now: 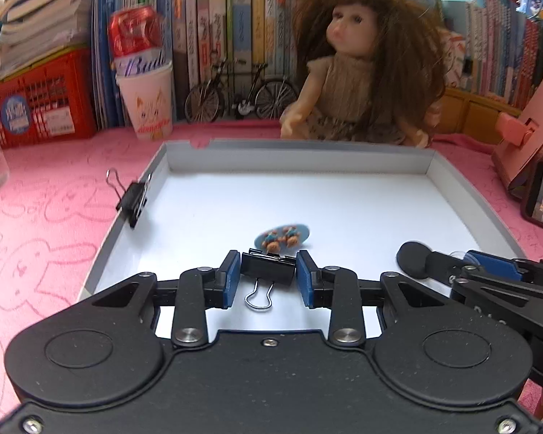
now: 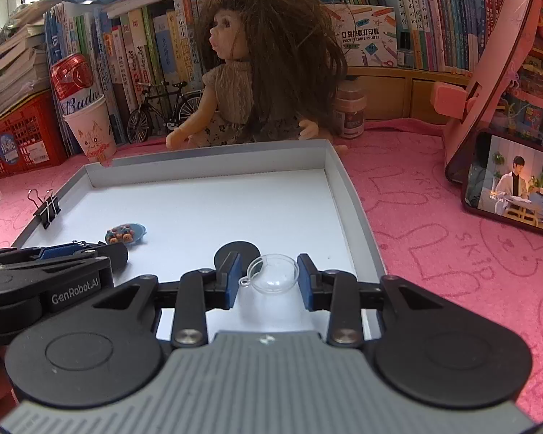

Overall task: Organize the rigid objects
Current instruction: 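Carry the binder clip and clear cup over the white tray with both tools, then open both tools to release the binder clip and clear cup into the tray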

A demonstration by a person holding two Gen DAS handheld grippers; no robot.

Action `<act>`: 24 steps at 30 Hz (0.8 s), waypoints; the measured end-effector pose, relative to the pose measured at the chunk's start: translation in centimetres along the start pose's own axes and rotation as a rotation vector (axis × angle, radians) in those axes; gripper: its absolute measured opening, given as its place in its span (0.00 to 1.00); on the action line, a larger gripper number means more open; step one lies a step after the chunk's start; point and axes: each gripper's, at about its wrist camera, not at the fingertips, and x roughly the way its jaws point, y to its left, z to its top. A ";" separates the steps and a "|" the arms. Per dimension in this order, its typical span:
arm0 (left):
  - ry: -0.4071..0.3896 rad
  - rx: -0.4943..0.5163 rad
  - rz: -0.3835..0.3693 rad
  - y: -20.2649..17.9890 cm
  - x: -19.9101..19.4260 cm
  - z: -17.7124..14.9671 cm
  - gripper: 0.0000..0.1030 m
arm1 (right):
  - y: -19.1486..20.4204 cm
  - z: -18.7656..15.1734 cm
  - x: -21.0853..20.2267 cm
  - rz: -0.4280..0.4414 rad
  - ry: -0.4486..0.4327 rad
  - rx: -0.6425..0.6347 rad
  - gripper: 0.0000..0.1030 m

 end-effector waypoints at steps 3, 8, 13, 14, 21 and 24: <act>-0.001 0.004 -0.002 0.0 0.0 0.0 0.31 | 0.0 0.1 0.1 0.000 0.001 -0.003 0.37; 0.002 0.007 -0.001 0.0 0.0 0.0 0.31 | 0.1 0.1 0.1 -0.001 0.005 -0.008 0.38; 0.001 0.007 0.000 -0.1 0.1 0.0 0.31 | 0.1 0.0 0.2 -0.003 0.004 -0.011 0.38; 0.001 0.007 0.000 -0.1 0.1 0.0 0.31 | 0.1 0.0 0.2 -0.004 0.005 -0.012 0.38; 0.008 0.009 -0.009 -0.2 0.0 0.0 0.37 | 0.1 0.1 0.2 0.001 0.013 -0.005 0.42; 0.016 0.002 -0.022 -0.3 -0.2 0.1 0.42 | 0.1 0.1 0.0 0.005 0.012 0.003 0.43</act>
